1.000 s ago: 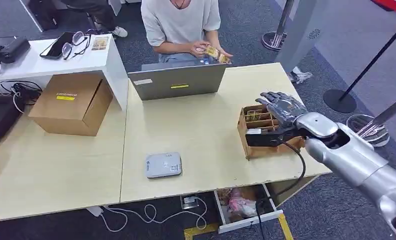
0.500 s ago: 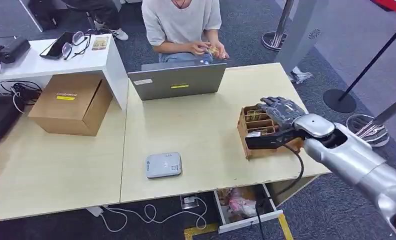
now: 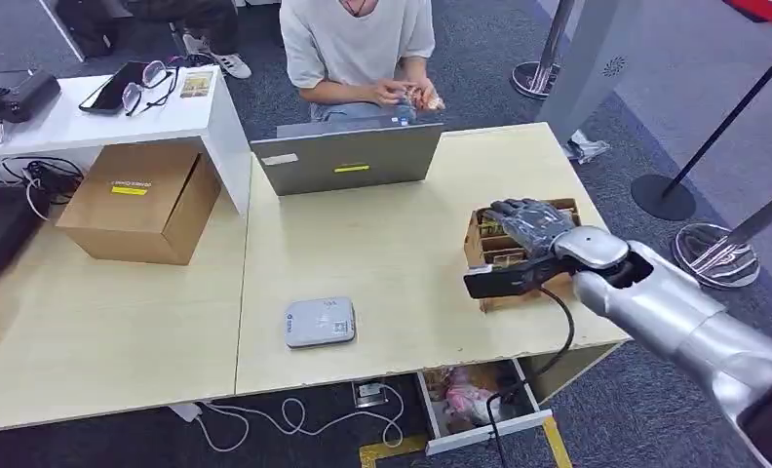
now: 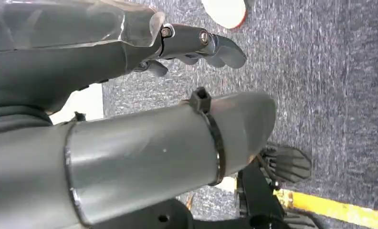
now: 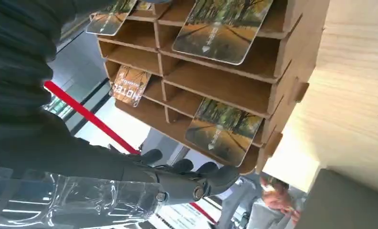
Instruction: Pass the card to the sensor for recognition and then transmit it.
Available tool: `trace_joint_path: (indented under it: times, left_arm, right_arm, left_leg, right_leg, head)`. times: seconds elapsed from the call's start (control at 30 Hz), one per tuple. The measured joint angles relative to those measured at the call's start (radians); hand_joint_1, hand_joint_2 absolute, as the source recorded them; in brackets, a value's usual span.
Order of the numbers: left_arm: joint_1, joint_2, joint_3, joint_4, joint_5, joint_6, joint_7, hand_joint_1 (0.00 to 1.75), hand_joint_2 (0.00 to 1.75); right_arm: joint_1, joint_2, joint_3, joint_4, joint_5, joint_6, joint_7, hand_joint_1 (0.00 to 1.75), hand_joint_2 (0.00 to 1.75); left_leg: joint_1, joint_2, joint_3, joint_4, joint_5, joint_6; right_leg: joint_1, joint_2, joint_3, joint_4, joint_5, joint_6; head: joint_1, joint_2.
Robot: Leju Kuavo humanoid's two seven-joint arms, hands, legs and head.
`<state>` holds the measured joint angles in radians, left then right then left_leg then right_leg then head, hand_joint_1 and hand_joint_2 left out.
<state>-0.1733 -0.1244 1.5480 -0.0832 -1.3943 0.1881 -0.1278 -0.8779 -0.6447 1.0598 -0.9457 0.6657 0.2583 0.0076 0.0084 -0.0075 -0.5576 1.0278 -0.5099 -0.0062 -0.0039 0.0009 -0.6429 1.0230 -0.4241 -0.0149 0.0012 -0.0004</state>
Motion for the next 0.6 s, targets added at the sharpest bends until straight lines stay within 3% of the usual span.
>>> trace_joint_path:
  times: [0.6]
  left_arm:
    - [0.015, 0.011, 0.000, 0.000, -0.013, -0.011, -0.020, 0.00, 0.00]
  right_arm:
    - [0.000, -0.049, 0.009, -0.023, -0.051, 0.016, 0.021, 0.00, 1.75]
  left_leg:
    - [0.000, 0.000, 0.001, 0.000, 0.000, 0.000]
  right_leg:
    - [0.000, 0.000, 0.000, 0.000, 0.000, 0.000]
  head:
    - [0.000, 0.000]
